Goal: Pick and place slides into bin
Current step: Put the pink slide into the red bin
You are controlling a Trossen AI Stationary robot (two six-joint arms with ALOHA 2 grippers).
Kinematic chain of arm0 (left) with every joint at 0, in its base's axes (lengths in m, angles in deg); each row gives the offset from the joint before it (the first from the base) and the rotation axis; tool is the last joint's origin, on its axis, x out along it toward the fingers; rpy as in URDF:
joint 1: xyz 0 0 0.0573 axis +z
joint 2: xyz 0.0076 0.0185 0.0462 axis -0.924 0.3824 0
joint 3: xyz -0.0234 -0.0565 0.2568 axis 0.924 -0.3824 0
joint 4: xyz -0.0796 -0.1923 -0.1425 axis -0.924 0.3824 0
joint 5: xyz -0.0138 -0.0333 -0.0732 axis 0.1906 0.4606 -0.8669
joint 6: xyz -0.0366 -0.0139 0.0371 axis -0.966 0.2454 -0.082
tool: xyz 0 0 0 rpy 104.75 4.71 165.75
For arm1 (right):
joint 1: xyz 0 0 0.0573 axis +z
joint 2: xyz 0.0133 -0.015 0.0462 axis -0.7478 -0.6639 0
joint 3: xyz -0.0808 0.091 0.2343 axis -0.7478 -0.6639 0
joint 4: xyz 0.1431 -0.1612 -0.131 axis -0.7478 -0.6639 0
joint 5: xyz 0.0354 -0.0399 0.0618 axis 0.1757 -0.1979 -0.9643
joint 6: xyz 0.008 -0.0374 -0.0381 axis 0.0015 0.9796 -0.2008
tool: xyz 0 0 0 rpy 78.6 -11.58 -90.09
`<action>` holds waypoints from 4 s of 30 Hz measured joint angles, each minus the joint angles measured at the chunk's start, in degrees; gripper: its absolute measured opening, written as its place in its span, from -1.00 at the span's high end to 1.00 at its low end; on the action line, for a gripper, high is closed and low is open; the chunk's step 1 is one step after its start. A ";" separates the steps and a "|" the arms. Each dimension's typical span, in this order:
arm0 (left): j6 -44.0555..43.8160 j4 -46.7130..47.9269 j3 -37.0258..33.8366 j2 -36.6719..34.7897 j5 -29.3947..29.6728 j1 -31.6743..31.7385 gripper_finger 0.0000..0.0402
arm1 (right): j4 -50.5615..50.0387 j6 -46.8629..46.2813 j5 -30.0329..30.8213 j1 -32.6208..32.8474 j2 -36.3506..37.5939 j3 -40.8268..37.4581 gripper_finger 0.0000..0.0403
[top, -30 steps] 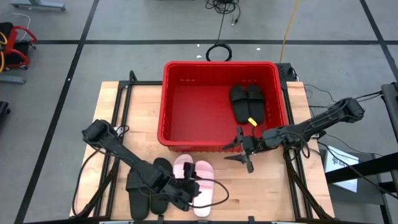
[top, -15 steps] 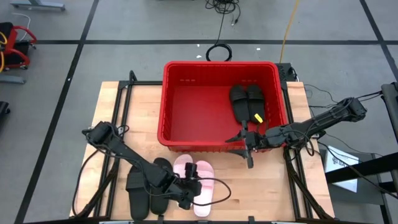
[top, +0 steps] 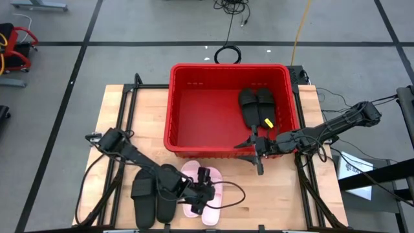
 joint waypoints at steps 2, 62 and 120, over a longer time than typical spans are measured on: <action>0.20 0.46 0.00 0.19 0.12 0.03 -0.27 | 0.00 0.01 -0.01 0.00 0.00 0.00 0.18; -2.50 20.67 12.18 1.93 9.33 -1.32 0.98 | 0.11 1.07 -0.04 -0.02 0.00 0.00 0.18; 13.50 45.24 29.35 -6.33 31.42 5.16 0.95 | 1.51 23.94 36.17 16.09 -15.97 17.48 0.18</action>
